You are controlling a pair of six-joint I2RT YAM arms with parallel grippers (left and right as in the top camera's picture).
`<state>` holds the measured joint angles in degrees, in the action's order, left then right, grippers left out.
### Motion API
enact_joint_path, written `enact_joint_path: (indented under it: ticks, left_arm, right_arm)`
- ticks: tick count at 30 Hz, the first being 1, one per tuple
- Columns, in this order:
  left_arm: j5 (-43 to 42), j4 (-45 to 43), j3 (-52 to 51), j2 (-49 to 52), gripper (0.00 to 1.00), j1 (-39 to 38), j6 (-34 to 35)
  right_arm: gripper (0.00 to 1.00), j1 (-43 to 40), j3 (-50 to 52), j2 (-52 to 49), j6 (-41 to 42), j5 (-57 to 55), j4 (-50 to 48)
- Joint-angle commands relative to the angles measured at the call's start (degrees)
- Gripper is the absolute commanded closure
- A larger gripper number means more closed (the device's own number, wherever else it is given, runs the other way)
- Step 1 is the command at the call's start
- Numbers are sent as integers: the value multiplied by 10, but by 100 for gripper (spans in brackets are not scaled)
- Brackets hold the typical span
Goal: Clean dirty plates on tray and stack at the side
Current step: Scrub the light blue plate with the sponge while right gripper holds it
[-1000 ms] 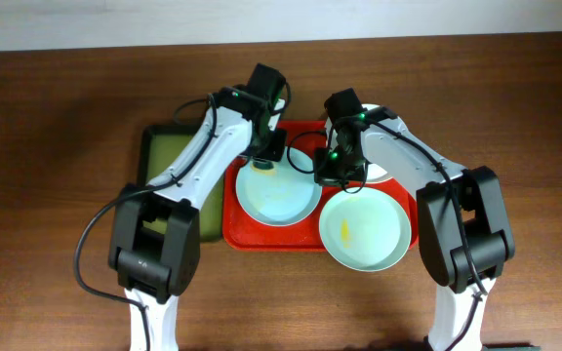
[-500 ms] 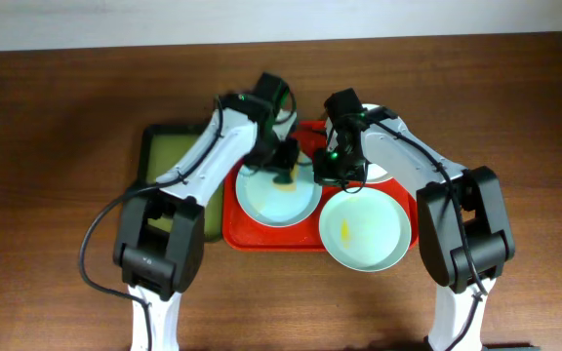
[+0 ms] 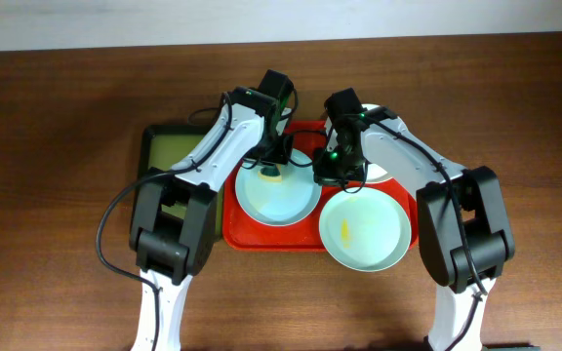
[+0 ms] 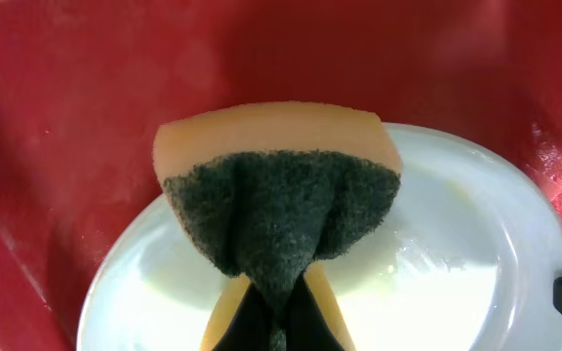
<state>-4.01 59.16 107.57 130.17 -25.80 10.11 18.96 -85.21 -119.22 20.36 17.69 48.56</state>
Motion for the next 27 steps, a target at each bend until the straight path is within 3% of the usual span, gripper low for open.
enact_joint_path:
  ticks: [1, 5, 9, 11, 16, 22, 24, 27]
  left_arm:
    - [80, 8, 10, 7, 100, -1, -7]
    - [48, 5, -23, 12, 100, -11, -7]
    - [-114, 5, -35, 13, 100, -17, -9]
    - [-168, 16, -21, 9, 100, -10, -55]
    - [31, 48, 0, -44, 100, 17, -54]
    - [81, -29, -125, -44, 100, 15, -7]
    - [10, -38, -165, -44, 100, 10, -5]
    - [-206, -21, -173, -44, 100, 1, -8]
  right_arm:
    - [96, 6, 4, -2, -3, -3, 0]
    - [96, 6, 4, -2, -3, -3, 0]
    - [96, 6, 4, -2, -3, -3, 1]
    - [96, 6, 4, -2, -3, -3, 2]
    - [96, 6, 4, -2, -3, -3, 1]
    - [96, 6, 4, -2, -3, -3, 5]
    - [96, 6, 4, -2, -3, -3, 5]
    - [96, 6, 4, -2, -3, -3, 5]
